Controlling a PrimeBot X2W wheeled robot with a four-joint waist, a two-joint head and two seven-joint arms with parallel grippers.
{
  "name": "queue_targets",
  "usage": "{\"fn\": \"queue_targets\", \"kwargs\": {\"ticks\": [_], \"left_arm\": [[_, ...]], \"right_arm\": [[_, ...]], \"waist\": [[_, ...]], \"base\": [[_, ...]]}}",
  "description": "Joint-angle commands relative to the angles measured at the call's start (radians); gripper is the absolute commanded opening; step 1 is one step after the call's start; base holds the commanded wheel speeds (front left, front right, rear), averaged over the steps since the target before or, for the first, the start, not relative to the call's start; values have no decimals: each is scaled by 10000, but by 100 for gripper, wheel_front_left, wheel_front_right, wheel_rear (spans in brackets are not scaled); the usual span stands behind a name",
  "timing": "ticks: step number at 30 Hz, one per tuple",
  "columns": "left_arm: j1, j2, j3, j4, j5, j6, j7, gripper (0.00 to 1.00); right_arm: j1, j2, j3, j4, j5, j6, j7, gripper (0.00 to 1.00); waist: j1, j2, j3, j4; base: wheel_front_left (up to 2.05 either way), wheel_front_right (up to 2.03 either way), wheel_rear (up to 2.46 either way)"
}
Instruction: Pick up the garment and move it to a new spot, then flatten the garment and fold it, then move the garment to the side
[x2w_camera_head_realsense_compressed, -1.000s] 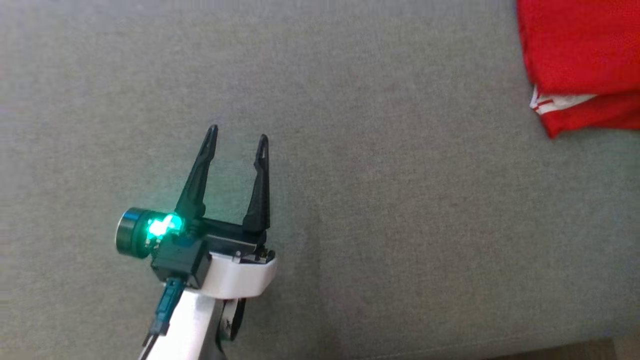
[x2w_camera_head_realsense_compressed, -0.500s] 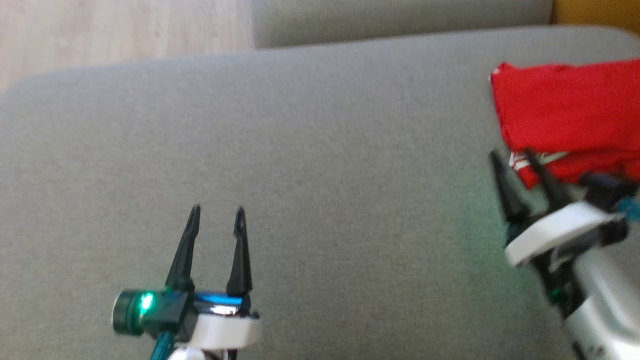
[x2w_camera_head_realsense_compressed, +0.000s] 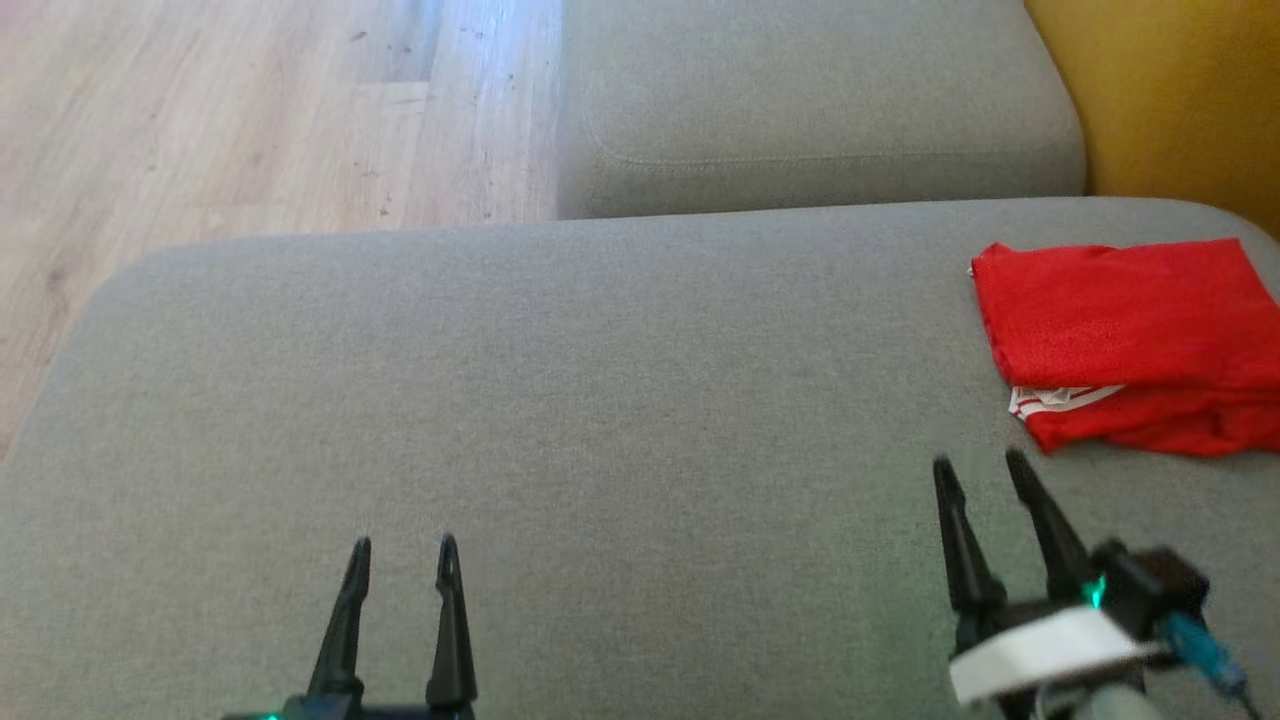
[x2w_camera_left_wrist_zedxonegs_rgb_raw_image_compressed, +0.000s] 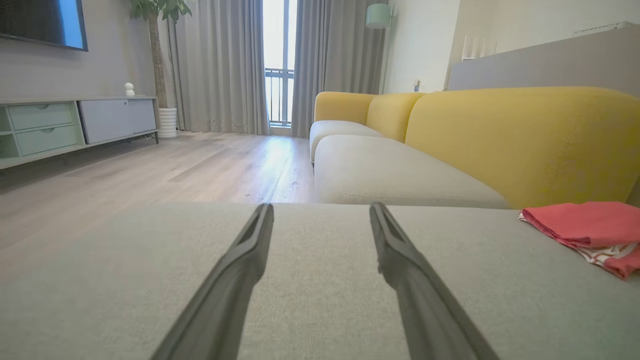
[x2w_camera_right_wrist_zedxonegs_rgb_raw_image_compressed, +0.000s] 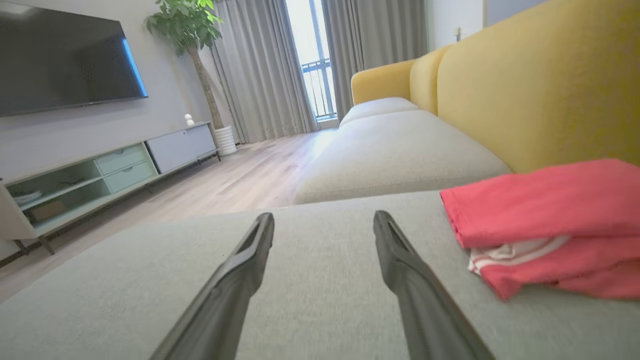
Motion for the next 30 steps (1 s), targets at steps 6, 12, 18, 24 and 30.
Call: {"fn": "queue_targets", "kwargs": {"ticks": [6,12,18,24,30], "left_arm": [[-60,-54,343,-367,139,-87,-53,100],[-138,-62,424,-353,182,-101,-53,100],[347,-6,-11,417,136,-94,17,0],[306,30,91,489,-527,-163,114,0],[127,76,211,607,-1285,-303,250,0]], "right_arm": [[516,212,-92,-649,-423,-9,-107,100],[597,327,-114,-635,-498,-9,-107,100],[1005,336,-291,106,-446,0,16,0],[969,318,-348,179,168,0,133,0],[846,291,-421,183,868,-1,276,0]], "waist": [[3,-1,-101,37],[3,-1,-101,-46],[3,-1,-116,-118],[3,-1,-81,-134],[3,-1,-45,-150]], "base": [[0,0,0],[0,0,0],[0,0,0],[0,0,0],[0,0,0]]}}
